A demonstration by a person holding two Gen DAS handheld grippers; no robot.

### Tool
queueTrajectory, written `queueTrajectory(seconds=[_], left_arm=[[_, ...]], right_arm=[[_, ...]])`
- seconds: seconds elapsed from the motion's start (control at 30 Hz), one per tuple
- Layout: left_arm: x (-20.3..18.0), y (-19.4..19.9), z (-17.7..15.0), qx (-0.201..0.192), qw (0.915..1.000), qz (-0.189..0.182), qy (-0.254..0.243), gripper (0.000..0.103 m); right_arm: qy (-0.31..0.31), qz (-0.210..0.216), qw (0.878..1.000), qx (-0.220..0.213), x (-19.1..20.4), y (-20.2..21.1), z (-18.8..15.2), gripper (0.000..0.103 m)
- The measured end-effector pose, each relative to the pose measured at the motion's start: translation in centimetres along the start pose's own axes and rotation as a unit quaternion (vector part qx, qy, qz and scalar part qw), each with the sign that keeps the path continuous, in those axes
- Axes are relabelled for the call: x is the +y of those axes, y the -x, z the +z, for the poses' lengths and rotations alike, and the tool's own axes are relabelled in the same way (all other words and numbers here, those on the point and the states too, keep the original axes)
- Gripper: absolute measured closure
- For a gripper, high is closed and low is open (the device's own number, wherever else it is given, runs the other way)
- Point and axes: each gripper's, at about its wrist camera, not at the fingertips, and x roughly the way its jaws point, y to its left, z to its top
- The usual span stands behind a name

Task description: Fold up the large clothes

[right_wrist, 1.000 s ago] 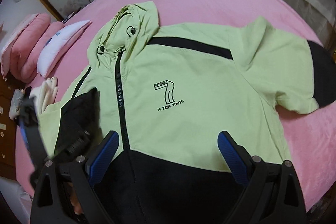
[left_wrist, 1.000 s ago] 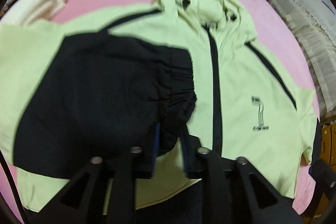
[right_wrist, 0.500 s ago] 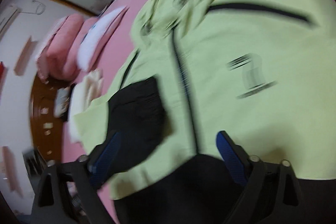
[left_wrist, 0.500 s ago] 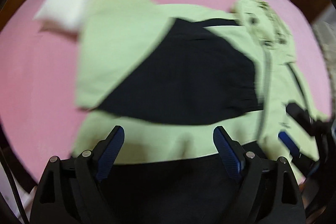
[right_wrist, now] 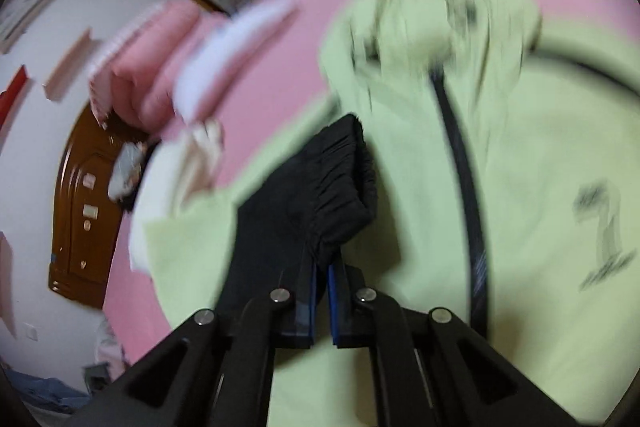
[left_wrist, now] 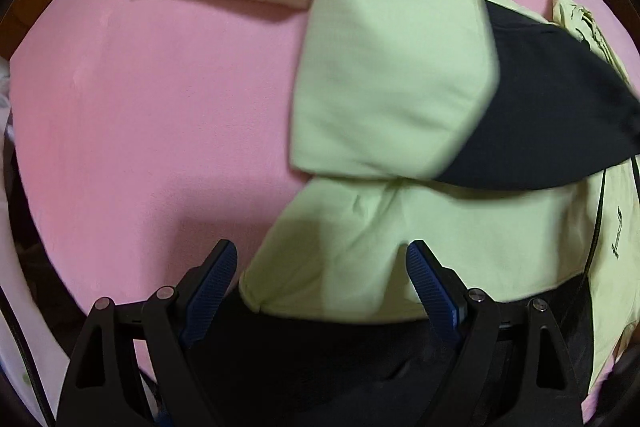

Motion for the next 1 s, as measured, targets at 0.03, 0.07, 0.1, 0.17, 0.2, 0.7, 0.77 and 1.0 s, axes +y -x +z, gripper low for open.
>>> queueTrajectory(seconds=[0.03, 0.07, 0.1, 0.17, 0.2, 0.7, 0.77, 1.0], left_arm=[[-0.2, -0.2, 0.4, -0.005, 1.0000, -0.006, -0.002, 0.018], [-0.3, -0.4, 0.7, -0.010, 0.9999, -0.012, -0.004, 0.018], [-0.5, -0.7, 1.0, -0.013, 0.9998, -0.015, -0.008, 0.018], [-0.8, -1.4, 1.7, -0.015, 0.9996, -0.019, -0.014, 0.018], [-0.8, -1.7, 1.9, -0.014, 0.9996, -0.018, -0.014, 0.018], [0.6, -3.6, 1.0, -0.019, 0.9992, -0.009, -0.034, 0.018], [-0.2, -3.7, 0.8, -0.021, 0.9990, -0.001, -0.040, 0.018], [-1.8, 1.2, -1.2, -0.038, 0.9969, 0.009, -0.068, 0.020]], right_arm=[[0.008, -0.002, 1.000, -0.027, 0.4, 1.5, 0.9, 0.099], [0.015, -0.007, 0.999, -0.052, 0.8, 3.0, 1.8, 0.099], [0.022, -0.013, 0.997, -0.070, 0.9, 4.4, 2.5, 0.099], [0.042, -0.042, 0.992, -0.114, 0.7, 7.7, 3.8, 0.099], [0.049, -0.061, 0.989, -0.129, 0.3, 9.1, 4.0, 0.099], [-0.058, -0.275, 0.960, -0.012, -14.6, 8.7, -5.0, 0.099], [-0.049, -0.292, 0.955, -0.019, -14.2, 8.6, -5.2, 0.097], [0.020, -0.346, 0.935, -0.078, -9.9, 11.4, -4.8, 0.084]])
